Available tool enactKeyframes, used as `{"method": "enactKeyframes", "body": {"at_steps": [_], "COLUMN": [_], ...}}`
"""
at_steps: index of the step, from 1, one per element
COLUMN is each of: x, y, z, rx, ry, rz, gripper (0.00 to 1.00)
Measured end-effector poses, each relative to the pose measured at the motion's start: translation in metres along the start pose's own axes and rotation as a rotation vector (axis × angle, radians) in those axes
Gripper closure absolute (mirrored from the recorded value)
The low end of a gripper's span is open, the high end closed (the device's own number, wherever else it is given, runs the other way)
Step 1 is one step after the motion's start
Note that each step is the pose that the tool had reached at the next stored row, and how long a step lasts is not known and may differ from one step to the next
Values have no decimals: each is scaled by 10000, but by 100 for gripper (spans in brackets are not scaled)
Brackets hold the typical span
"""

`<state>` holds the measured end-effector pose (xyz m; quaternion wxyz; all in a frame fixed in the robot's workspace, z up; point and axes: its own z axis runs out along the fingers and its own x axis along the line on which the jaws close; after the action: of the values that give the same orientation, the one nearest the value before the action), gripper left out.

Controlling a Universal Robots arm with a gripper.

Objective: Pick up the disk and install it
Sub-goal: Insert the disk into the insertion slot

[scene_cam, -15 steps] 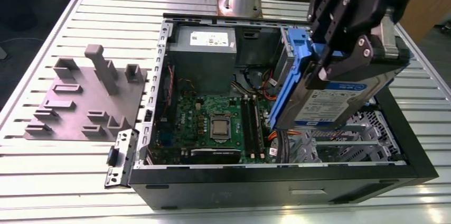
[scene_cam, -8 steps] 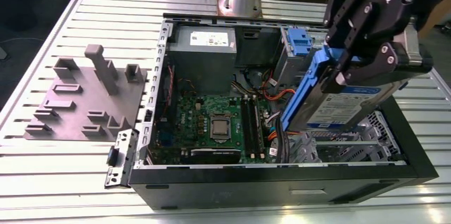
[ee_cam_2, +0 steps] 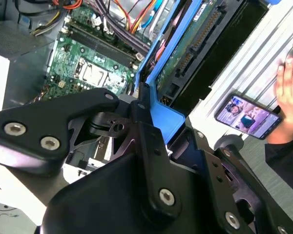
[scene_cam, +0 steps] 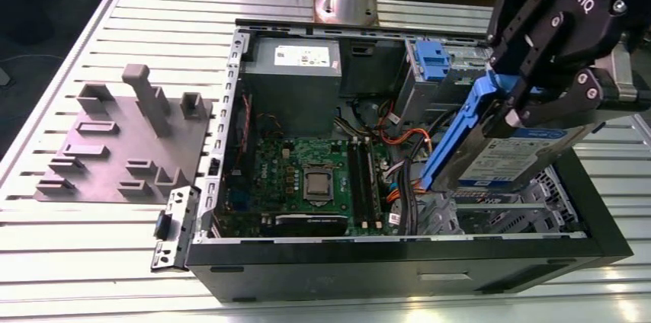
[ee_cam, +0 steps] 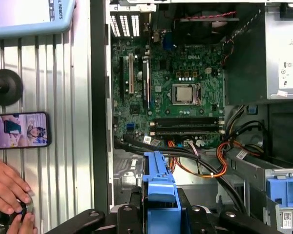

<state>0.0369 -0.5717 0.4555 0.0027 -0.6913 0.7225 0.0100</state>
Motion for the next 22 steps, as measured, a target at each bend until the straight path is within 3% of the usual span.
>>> {"method": "enactKeyframes", "body": {"at_steps": [7, 22], "x": [-5, -5], "y": [-128, -138], "z": [23, 25], "rx": [0, 0], "ry": [1, 0], "rz": [-1, 0], "gripper": [63, 63]}}
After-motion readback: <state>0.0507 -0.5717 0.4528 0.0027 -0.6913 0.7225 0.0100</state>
